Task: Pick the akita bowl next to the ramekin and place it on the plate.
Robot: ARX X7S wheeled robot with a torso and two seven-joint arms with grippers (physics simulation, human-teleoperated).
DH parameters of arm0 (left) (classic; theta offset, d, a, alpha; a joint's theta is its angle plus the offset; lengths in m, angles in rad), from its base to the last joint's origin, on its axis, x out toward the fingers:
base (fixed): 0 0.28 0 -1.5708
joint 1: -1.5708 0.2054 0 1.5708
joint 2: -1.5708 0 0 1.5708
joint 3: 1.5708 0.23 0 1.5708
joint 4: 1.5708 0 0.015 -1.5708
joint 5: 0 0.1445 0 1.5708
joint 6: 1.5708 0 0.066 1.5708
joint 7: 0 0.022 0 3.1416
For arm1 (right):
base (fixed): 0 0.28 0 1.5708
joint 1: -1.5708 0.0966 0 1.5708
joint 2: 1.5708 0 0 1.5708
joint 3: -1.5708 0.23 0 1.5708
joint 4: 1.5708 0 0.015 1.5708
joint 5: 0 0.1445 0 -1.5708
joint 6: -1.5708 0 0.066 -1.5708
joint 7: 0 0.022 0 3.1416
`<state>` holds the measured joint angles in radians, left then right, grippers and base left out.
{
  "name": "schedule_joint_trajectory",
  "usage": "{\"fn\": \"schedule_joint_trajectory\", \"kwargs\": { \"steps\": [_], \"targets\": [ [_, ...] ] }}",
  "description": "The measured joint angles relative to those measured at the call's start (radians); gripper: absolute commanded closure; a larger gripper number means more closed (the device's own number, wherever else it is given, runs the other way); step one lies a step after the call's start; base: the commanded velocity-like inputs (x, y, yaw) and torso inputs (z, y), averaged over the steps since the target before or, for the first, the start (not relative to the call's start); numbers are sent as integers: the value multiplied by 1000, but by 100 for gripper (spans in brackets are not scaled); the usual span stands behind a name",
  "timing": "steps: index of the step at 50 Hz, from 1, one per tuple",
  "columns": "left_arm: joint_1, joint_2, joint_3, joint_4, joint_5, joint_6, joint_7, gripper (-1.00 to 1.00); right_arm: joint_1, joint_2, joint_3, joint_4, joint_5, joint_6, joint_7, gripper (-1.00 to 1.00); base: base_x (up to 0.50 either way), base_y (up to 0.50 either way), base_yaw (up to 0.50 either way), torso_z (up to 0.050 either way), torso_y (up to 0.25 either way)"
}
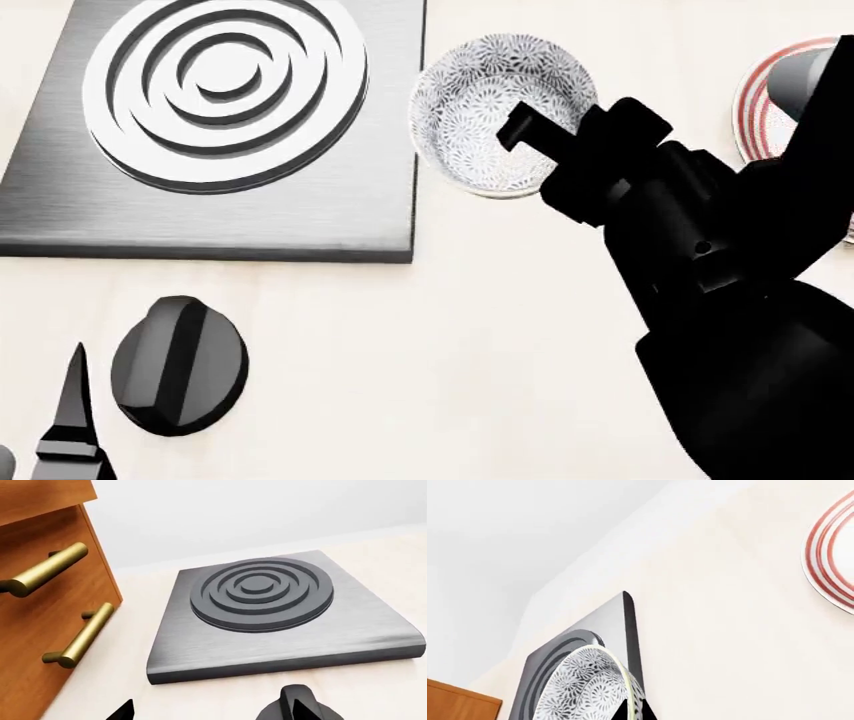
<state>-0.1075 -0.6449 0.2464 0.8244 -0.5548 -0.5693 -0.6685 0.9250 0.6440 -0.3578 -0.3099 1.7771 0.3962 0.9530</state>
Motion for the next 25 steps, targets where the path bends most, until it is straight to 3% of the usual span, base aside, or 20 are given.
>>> {"fn": "schedule_joint_trajectory", "kwargs": {
  "steps": [25],
  "targets": [
    [2, -3, 1, -7, 1, 9, -1, -100, 123, -6, -5, 191, -5, 20, -34, 100, 0, 0, 0, 0, 0]
  ]
}}
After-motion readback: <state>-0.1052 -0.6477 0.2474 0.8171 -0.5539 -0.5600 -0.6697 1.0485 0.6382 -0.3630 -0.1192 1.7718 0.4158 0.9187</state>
